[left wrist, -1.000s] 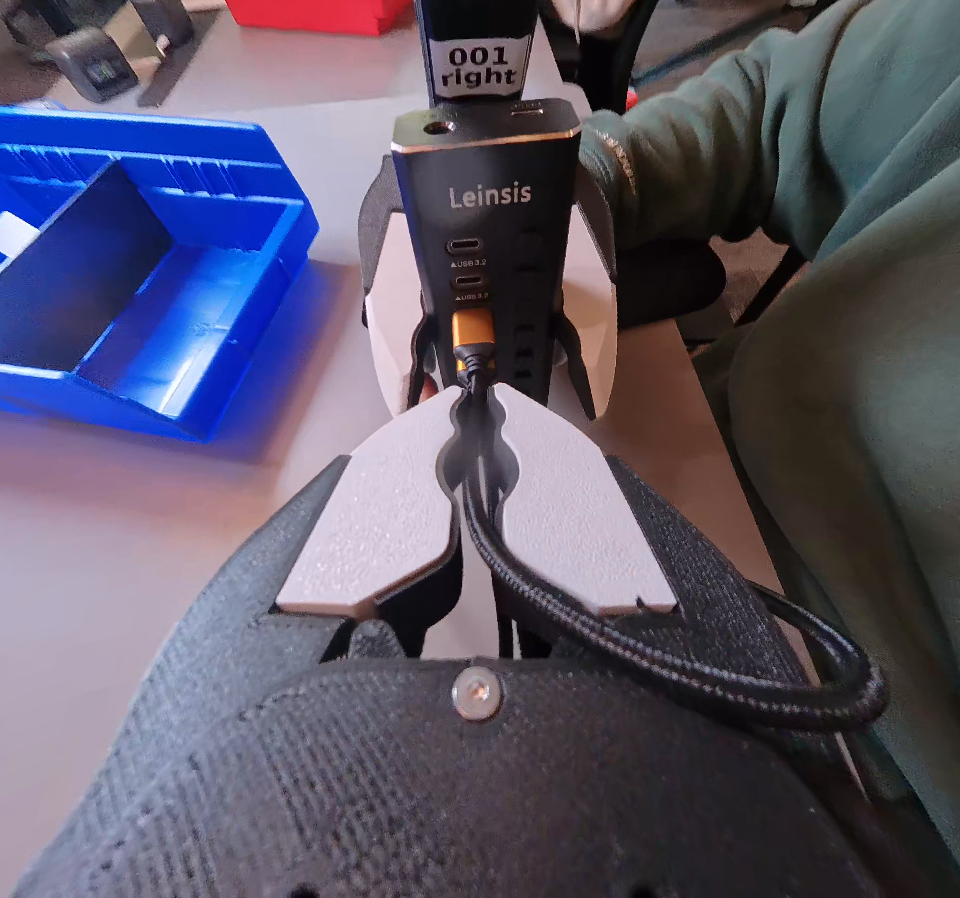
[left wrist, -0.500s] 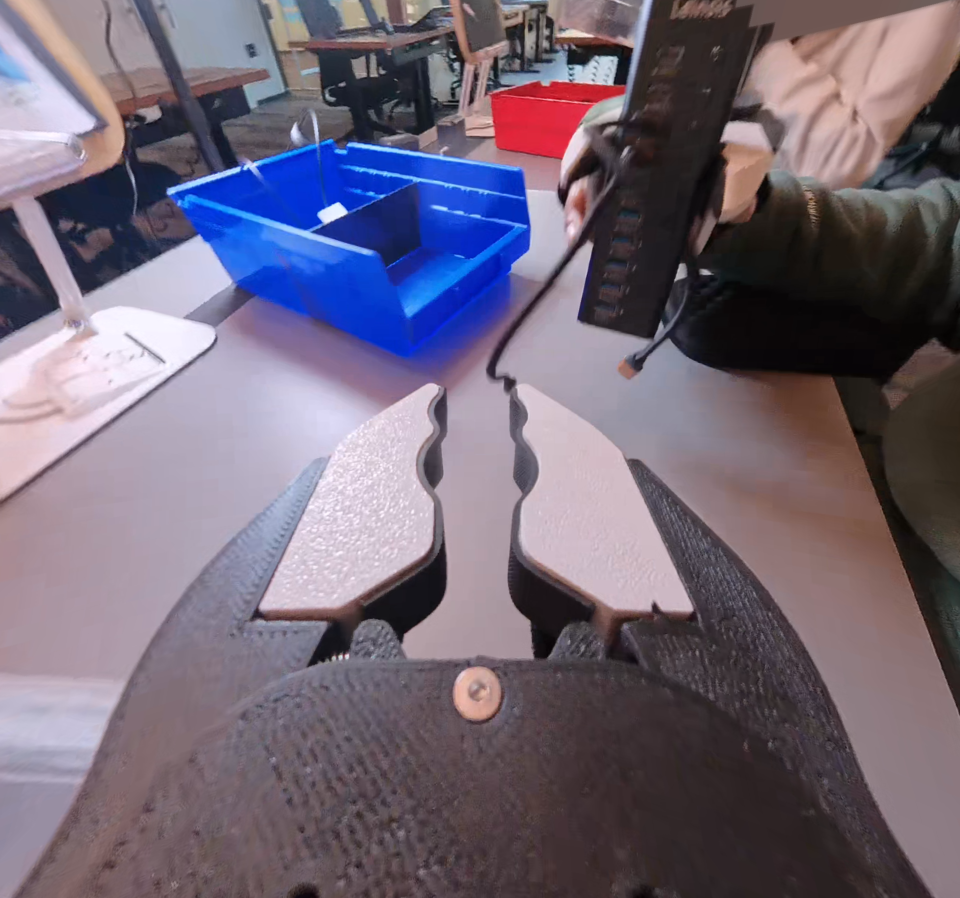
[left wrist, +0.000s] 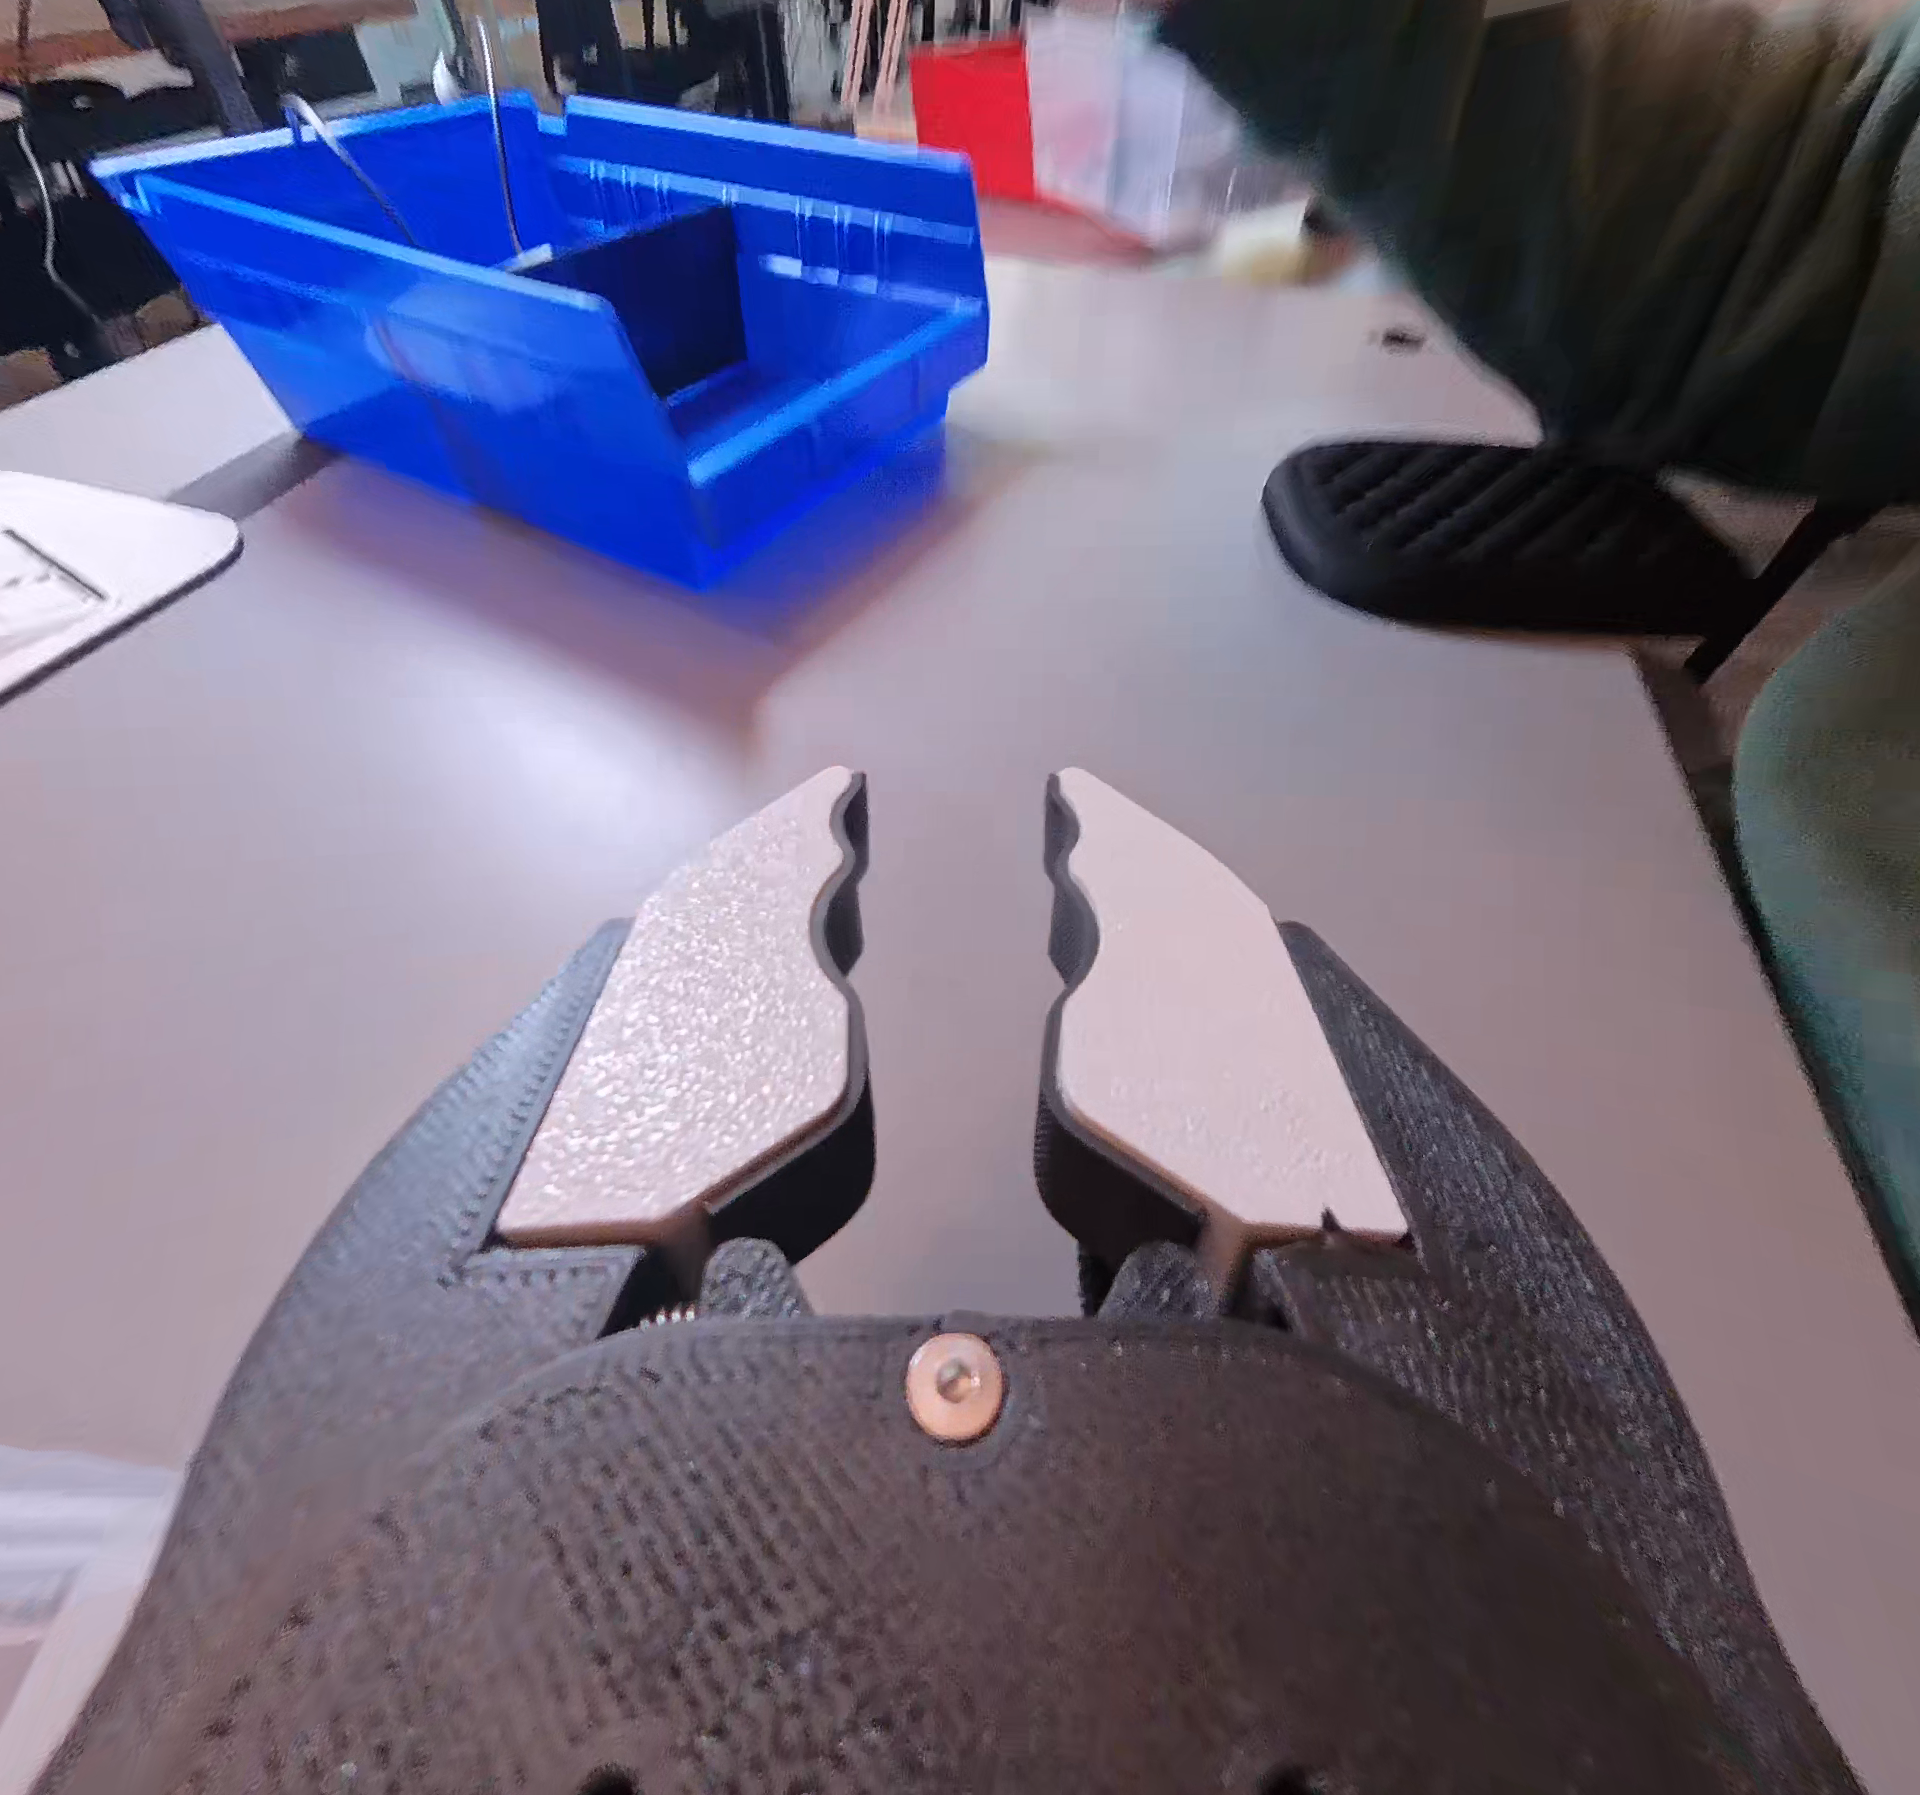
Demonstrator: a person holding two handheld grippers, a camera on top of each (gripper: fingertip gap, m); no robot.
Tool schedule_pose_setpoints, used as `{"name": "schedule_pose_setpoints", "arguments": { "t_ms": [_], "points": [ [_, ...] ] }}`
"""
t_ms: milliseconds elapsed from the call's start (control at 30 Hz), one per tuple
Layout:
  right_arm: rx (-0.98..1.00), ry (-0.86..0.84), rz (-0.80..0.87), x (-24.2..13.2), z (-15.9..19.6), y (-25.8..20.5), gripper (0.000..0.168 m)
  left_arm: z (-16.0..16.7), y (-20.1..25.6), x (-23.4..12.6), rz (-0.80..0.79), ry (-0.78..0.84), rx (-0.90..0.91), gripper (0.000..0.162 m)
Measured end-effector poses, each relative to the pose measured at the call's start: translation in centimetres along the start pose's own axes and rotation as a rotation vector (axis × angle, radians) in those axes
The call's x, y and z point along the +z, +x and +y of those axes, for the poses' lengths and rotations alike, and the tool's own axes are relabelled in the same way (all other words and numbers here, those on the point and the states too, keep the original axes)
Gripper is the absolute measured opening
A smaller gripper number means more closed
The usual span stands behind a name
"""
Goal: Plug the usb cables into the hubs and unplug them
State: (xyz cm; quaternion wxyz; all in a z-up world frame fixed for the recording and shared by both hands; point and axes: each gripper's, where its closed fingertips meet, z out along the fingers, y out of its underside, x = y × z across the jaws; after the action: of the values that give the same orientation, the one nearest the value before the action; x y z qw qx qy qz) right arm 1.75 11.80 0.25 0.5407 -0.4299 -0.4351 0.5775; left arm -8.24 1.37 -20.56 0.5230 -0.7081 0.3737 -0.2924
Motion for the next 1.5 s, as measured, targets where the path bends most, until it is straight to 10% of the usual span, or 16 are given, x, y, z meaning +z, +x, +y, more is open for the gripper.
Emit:
{"name": "schedule_pose_setpoints", "arguments": {
  "t_ms": [233, 367, 667, 1033, 1500],
  "points": [
    [0.143, 0.229, -0.196, 4.7, 4.1, -5.7, 0.072, -7.7, 0.9, 3.4, 0.064, 0.288, -0.089, 0.081],
    [0.106, 0.171, -0.229, 6.4, 6.1, -7.6, 0.073, -10.8, 1.0, 3.5, 0.142, 0.395, -0.089, 0.063],
    [0.053, -0.185, -0.218, 4.1, 9.8, -7.3, 0.072, -6.3, 0.0, 0.6, 0.141, 0.132, 0.047, 0.061],
    [-0.397, -1.184, -0.212, -3.8, 17.1, -7.7, 0.070, -2.0, 1.7, 2.1, 0.173, -0.100, 0.179, 0.061],
    [-0.345, -1.240, -0.188, -4.9, 18.4, -7.9, 0.065, -2.1, 1.7, 2.2, 0.143, -0.059, 0.169, 0.059]
  ]
}}
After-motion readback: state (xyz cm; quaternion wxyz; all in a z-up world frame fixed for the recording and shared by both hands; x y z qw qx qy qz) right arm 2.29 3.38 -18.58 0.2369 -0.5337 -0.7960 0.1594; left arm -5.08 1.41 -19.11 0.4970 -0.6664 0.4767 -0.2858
